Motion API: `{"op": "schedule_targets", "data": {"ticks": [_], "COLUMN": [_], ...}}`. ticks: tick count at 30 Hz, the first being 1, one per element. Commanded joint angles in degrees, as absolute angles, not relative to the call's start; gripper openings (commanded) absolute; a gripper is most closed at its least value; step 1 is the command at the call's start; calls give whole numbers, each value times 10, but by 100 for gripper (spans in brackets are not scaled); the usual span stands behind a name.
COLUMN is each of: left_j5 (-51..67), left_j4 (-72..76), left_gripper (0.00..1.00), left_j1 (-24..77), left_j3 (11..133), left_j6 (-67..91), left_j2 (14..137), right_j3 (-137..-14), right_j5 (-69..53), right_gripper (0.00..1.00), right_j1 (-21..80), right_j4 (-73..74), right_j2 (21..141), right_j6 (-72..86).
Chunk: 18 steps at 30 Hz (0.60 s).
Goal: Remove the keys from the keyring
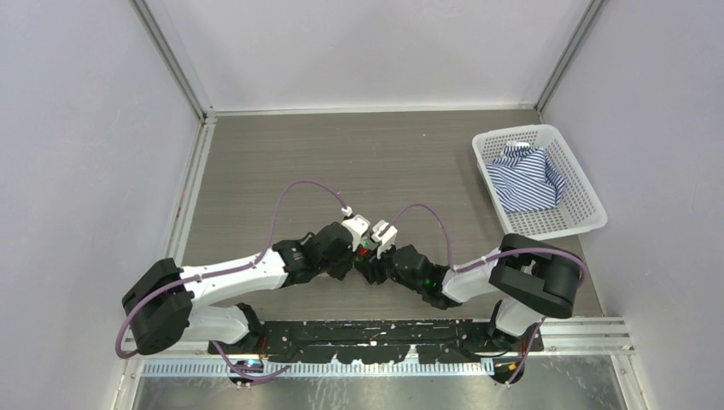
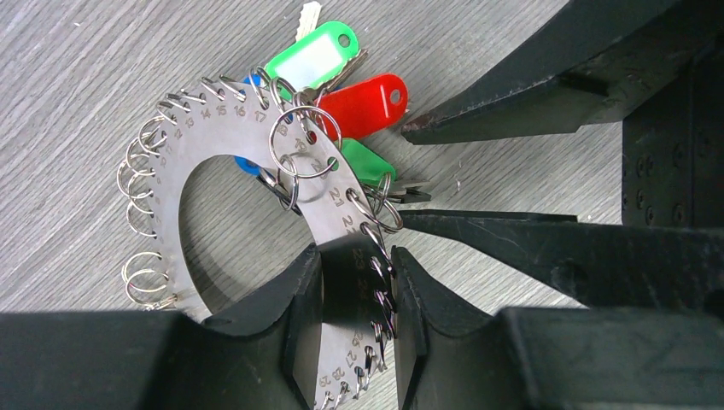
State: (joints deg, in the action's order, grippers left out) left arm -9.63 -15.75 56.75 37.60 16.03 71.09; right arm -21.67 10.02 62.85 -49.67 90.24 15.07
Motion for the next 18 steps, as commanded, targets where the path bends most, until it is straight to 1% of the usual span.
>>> {"op": "schedule_targets", "data": {"ticks": [1,9,18], "left_j5": [-81,-78,-71], "left_j4": [-142,-142,-144], "left_gripper": [0,0,0], "left_j1": [568,568,568], "left_j3": [406,406,403], "left_j6": [152,154,154], "left_j2": [706,699,692], "right_j3": [-236,-249,-256], "right_j5": [121,129,184], "right_gripper": [40,38,38], "right_j1": [631,642,644], "right_j4": [-548,-577,-647], "right_j2": [913,953,1001], "right_j6": [145,151,162]}}
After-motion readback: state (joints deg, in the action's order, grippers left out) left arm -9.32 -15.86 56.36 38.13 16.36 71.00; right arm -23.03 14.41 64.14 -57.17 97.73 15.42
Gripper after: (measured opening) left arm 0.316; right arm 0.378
